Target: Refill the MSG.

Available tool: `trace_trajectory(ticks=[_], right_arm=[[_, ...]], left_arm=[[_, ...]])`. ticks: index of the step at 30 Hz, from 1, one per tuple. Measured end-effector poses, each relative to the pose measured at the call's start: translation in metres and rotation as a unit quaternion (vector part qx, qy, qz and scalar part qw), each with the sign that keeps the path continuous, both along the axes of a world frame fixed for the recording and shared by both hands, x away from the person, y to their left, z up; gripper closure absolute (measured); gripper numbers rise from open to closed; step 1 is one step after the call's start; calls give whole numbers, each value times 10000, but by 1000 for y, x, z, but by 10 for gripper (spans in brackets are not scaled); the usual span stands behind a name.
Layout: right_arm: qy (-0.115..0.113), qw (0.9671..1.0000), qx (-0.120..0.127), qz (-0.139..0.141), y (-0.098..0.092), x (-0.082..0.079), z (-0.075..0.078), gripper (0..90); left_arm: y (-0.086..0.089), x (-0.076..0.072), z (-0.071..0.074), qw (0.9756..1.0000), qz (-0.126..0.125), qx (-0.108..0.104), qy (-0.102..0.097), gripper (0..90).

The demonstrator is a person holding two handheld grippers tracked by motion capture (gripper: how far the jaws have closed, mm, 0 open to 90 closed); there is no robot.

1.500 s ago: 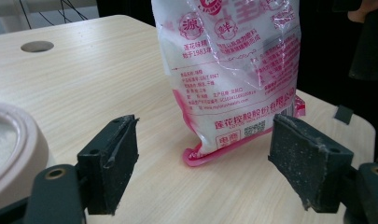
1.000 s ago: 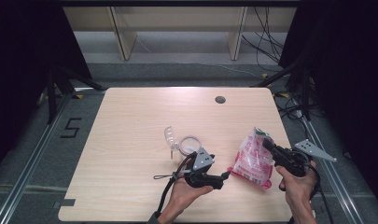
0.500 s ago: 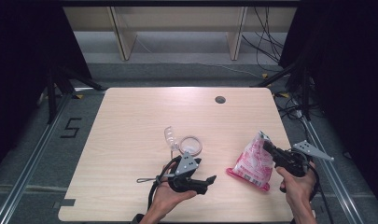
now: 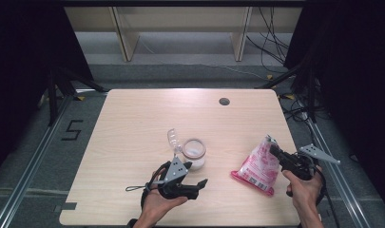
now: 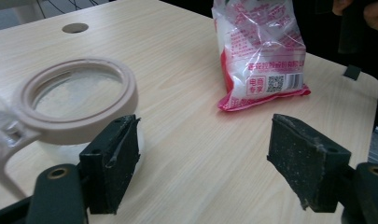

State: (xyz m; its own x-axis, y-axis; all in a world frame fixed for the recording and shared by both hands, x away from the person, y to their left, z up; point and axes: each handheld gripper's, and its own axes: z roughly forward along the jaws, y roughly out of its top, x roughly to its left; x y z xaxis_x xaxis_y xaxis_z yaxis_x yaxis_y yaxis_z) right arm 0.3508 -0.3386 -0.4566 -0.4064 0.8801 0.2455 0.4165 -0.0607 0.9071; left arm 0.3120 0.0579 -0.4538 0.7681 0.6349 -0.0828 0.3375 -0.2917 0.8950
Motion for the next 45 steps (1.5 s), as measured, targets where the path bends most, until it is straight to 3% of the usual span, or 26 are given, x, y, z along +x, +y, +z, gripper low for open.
trace_trajectory(ticks=[3,4,7,9,11,14,16,17,18,19,20,21,23,26,27,30,31,33,34,35,36,37,40,43,44,45], right_arm=[[85,9999,89,-24,2,1,-1,891],[-4,9999,93,-38,2,2,-3,890],[181,9997,153,-94,2,0,-3,889],[100,9998,146,-112,-1,3,-8,879],[141,9997,-81,-195,-4,3,-10,879],[174,9996,-49,-194,-4,2,-10,872],[228,9995,-53,-230,-4,2,-11,844],[321,9990,4,-307,-4,1,-12,822],[367,9987,232,-259,-3,2,-14,817],[432,9980,257,-377,-4,1,-15,808],[257,9989,255,-287,-6,3,-17,801],[294,9990,32,-323,-8,3,-17,793],[313,9990,27,-307,-8,3,-18,764],[429,9984,102,-352,-7,1,-17,743],[324,9986,283,-299,-6,2,-19,732],[425,9985,114,-333,-9,2,-19,692],[508,9977,199,-404,-7,1,-19,685],[386,9983,190,-401,-8,2,-22,665],[527,9971,253,-482,-7,0,-21,651],[463,9979,72,-437,-10,0,-21,644],[376,9983,203,-384,-9,1,-23,637],[478,9974,332,-429,-8,-1,-23,623],[596,9970,179,-452,-8,-2,-22,586],[514,9973,251,-465,-10,-2,-25,561],[638,9959,414,-488,-8,-4,-24,557],[547,9968,292,-512,-10,-3,-25,554]], left_arm=[[6,2,0,10000,70,-20,18,240],[6,2,0,10000,70,-20,18,240],[10,3,2,9999,152,-24,21,240],[16,5,4,9998,175,-1,1,240],[20,6,4,9998,192,23,13,240],[24,8,4,9997,231,38,46,240],[28,11,4,9997,229,92,-22,239],[30,11,4,9995,295,55,61,240],[32,13,4,9995,291,72,50,242],[34,14,5,9994,347,57,62,244],[37,15,5,9992,404,26,63,244],[40,16,6,9991,422,38,50,244],[45,19,7,9988,493,5,63,244],[50,20,7,9982,600,-18,88,244],[50,20,7,9982,600,-18,88,246],[53,23,6,9978,652,-49,73,251],[54,24,6,9978,659,-46,102,254],[57,25,6,9974,696,-95,142,267],[58,26,6,9974,699,-110,142,267],[58,26,6,9974,699,-110,142,268],[61,26,7,9971,747,-76,113,273],[62,27,7,9970,755,-102,104,280],[66,28,8,9971,751,-108,56,307],[70,28,10,9962,856,-153,34,334],[71,29,10,9963,827,-210,19,347],[73,29,10,9961,862,-198,45,357]])
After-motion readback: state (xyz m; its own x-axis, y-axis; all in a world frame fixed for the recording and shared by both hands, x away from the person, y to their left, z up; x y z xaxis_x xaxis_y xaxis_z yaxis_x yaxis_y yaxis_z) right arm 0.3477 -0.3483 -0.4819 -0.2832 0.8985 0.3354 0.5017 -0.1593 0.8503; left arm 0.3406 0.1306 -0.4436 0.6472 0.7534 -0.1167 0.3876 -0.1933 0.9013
